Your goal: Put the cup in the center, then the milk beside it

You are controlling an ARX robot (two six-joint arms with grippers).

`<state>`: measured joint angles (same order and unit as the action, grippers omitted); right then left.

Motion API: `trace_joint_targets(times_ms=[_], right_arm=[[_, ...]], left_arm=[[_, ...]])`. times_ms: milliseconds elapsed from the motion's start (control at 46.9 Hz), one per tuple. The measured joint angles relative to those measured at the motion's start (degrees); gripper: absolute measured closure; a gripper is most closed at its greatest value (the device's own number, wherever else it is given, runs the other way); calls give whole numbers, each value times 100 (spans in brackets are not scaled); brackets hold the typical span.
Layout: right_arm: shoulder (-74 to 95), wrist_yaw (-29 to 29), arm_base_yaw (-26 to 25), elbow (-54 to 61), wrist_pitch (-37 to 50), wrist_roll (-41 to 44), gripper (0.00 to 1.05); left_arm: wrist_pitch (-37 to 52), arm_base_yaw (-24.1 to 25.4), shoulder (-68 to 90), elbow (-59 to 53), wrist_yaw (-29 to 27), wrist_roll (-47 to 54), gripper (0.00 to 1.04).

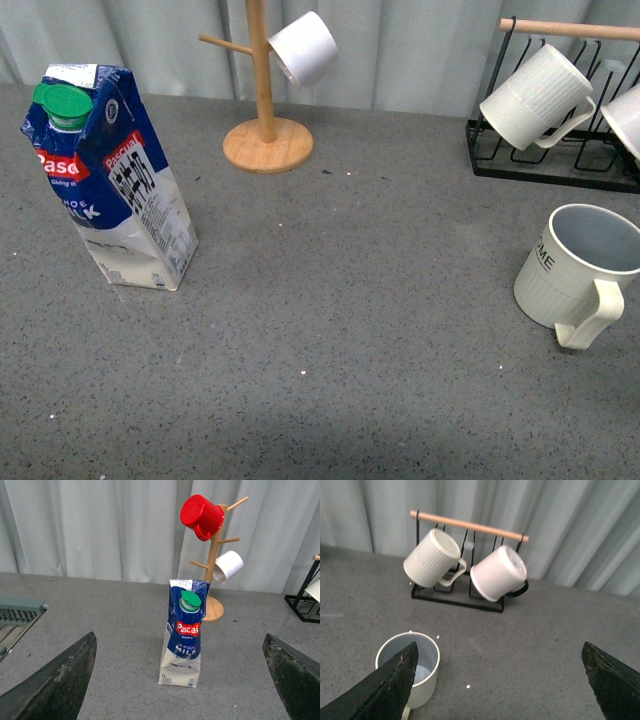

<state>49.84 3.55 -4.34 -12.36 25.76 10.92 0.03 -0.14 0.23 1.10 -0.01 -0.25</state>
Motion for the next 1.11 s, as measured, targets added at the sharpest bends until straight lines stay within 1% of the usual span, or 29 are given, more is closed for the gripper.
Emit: trace_joint_targets(times_ms=[128,192,256,427,534,640,832,896,1110], right_arm=[[1878,39,144,-699,168,-142,9],[2562,35,236,-1141,-17,-271,9],[2900,0,293,-1436,-221,-413,9],[3611,52,424,-2107,-824,-767,9],[4179,256,472,-2568,-1294,-1029,9],[4629,413,470,-2865,-1537,-1145,9],[5171,304,466,-3187,-1735,-1325,9],[5346,376,472,-3318,-1823,-1368,9],[5582,356,496,-3521,-1923,-1506,9]], left_arm=[[0,0,0,0,2,0,7],[0,0,0,0,2,0,7],[0,0,0,0,2,0,7],[0,0,0,0,0,0,7],[0,0,0,0,2,0,7],[0,0,0,0,2,0,7],[0,0,0,0,2,0,7],[0,0,0,0,2,0,7],[0,0,0,0,2,0,7]])
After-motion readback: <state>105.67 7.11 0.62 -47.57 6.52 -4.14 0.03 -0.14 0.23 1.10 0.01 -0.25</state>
